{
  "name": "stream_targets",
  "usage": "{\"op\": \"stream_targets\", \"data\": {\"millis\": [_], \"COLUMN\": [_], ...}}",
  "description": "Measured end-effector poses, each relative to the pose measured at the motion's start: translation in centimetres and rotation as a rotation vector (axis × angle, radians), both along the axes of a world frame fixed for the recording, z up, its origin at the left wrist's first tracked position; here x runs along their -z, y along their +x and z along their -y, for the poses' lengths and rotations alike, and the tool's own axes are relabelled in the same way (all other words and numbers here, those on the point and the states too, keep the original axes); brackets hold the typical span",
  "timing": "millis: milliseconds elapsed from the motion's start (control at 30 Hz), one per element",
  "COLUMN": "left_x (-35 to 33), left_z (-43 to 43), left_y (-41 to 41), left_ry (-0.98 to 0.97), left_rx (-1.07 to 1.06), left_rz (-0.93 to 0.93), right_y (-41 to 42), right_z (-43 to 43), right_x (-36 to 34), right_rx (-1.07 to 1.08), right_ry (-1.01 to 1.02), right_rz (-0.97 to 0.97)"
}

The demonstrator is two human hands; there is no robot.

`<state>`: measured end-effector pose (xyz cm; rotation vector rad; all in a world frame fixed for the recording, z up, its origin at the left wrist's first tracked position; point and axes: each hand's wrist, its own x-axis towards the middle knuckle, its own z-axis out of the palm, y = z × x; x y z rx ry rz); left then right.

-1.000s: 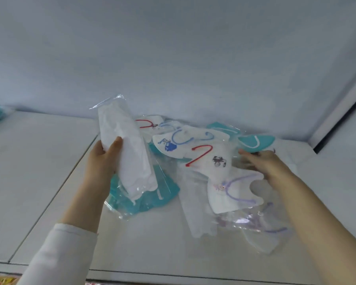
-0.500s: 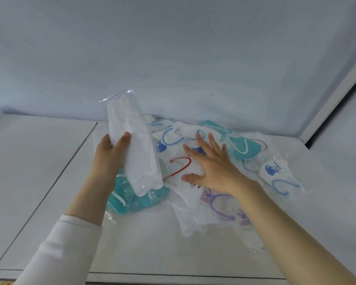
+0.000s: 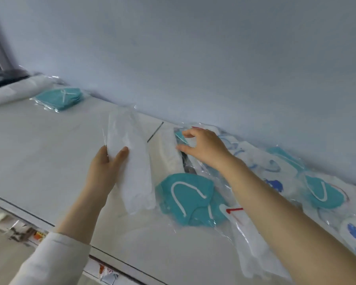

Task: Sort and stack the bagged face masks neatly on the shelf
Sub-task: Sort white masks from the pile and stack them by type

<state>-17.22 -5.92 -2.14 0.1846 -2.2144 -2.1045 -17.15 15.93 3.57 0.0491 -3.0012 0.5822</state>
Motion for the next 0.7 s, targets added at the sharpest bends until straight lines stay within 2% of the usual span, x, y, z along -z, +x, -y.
{"op": "stream_targets", "data": {"millis": [133, 200, 267, 333, 500, 600, 700], "left_x": [0.7, 0.9, 1.0, 1.2, 1.5, 1.4, 1.2], "left_z": [2.1, 2.8, 3.7, 4.6, 6.0, 5.9, 6.0], "left_y": [-0.4, -0.5, -0.6, -0.8, -1.2, -1.1, -1.0], "left_ry": [-0.001, 0.003, 0.010, 0.023, 0.052, 0.050, 0.043], "left_rx": [-0.019, -0.030, -0.049, -0.062, -0.107, -0.117, -0.120], "left_rz": [-0.003, -0.005, 0.000, -0.002, -0.001, -0.003, -0.013], "right_y": [-2.5, -1.8, -1.5, -2.1, -3.8, -4.9, -5.9], "right_z": [4.5, 6.2, 6.8, 6.5, 6.6, 6.7, 6.3], "right_x": [2.2, 3.1, 3.7, 4.1, 5.2, 5.0, 4.3], "right_rx": [-0.122, -0.225, -0.276, -0.224, 0.062, 0.148, 0.165], "right_ry": [0.320, 0.292, 0.129, 0.036, 0.257, 0.066, -0.426], "right_rz": [0.233, 0.222, 0.160, 0.110, 0.213, 0.243, 0.062]}}
